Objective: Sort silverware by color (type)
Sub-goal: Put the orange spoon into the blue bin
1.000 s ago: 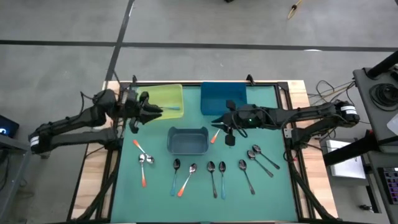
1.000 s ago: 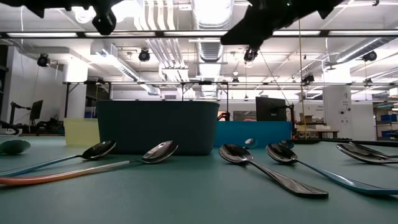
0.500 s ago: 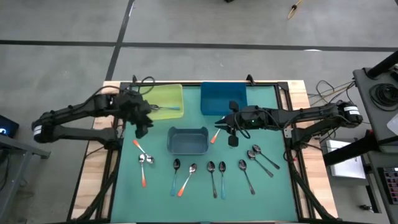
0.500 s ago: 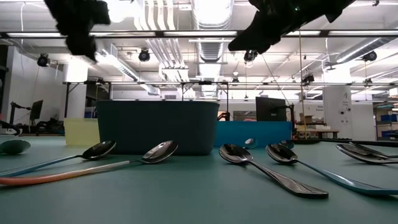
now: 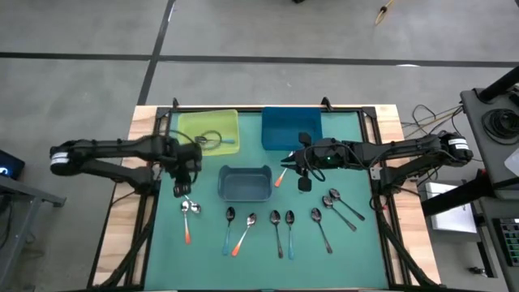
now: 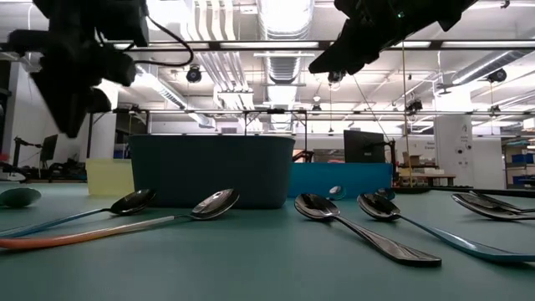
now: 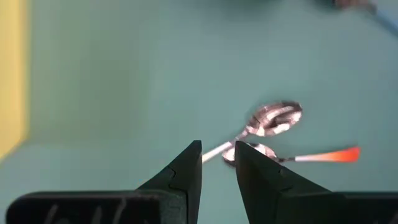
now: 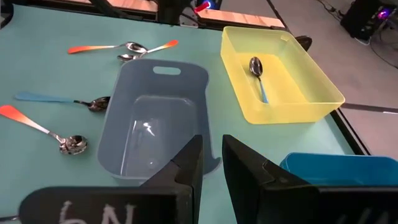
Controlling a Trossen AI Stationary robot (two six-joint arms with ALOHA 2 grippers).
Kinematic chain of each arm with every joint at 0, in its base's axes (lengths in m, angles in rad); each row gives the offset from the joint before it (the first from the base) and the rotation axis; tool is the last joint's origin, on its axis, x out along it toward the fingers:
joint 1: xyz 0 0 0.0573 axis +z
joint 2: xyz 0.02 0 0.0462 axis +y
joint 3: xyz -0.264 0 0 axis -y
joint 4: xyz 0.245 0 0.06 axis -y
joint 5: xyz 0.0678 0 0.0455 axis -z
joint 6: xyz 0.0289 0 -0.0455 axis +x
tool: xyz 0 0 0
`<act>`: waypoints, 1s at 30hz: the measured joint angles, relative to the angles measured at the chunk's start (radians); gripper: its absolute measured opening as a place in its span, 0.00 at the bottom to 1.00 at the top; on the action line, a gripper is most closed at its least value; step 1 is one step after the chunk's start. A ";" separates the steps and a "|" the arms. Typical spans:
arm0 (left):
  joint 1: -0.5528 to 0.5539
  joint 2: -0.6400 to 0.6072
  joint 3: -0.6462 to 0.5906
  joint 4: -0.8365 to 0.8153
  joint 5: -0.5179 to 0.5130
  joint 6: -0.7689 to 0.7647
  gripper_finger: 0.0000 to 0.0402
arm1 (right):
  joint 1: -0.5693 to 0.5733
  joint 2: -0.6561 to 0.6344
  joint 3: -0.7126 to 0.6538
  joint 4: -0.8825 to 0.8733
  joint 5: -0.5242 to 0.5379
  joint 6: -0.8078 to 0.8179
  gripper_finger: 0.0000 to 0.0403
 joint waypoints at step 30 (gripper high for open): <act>-0.356 0.301 -0.058 0.063 -0.151 -0.097 0.22 | 0.000 0.000 0.000 -0.005 0.000 -0.002 0.13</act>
